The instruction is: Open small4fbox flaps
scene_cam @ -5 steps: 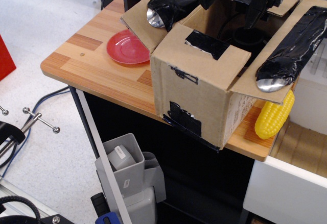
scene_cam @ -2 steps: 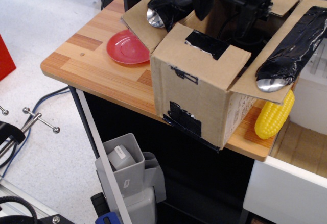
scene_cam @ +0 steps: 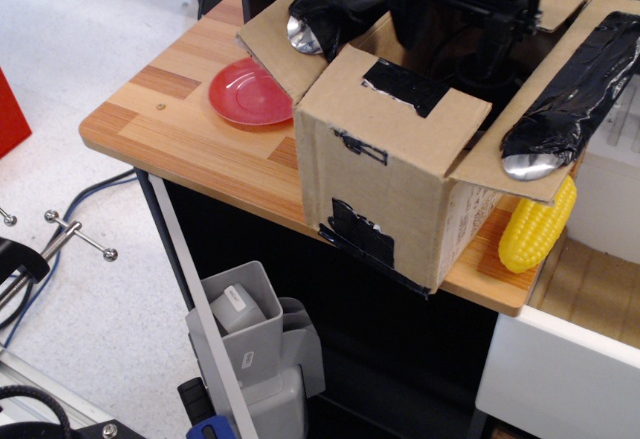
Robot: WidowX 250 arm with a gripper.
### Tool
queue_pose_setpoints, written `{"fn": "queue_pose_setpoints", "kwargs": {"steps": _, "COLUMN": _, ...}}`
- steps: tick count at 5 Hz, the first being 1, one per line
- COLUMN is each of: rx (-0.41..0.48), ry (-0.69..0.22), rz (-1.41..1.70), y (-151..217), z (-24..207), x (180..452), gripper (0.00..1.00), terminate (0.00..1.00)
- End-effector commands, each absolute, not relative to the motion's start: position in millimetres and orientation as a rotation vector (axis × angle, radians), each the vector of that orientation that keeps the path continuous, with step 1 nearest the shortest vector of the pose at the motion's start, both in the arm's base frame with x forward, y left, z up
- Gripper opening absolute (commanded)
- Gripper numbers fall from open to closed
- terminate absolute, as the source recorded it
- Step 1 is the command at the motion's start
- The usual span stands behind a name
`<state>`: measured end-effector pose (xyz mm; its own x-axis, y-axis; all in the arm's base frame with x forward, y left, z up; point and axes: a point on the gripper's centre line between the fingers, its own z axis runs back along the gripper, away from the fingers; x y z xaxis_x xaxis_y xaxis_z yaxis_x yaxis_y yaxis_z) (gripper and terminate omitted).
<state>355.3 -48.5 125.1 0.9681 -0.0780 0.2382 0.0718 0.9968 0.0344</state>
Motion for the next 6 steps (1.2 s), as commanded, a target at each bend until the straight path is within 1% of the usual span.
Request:
{"fn": "queue_pose_setpoints", "kwargs": {"steps": 1, "rx": -0.014, "ry": -0.298, "rz": -0.045, "y": -45.3, "z": 122.6, "x": 337.5, "gripper": 1.00, "terminate": 0.00}}
{"fn": "queue_pose_setpoints", "kwargs": {"steps": 3, "rx": -0.003, "ry": -0.271, "rz": -0.003, "y": -39.4, "z": 122.0, "x": 293.6, "gripper": 1.00, "terminate": 0.00}}
{"fn": "queue_pose_setpoints", "kwargs": {"steps": 5, "rx": 0.050, "ry": -0.268, "rz": 0.012, "y": -37.8, "z": 137.0, "x": 281.0, "gripper": 1.00, "terminate": 0.00}}
{"fn": "queue_pose_setpoints", "kwargs": {"steps": 6, "rx": 0.083, "ry": -0.270, "rz": 0.024, "y": -41.4, "z": 148.7, "x": 274.7, "gripper": 1.00, "terminate": 0.00}}
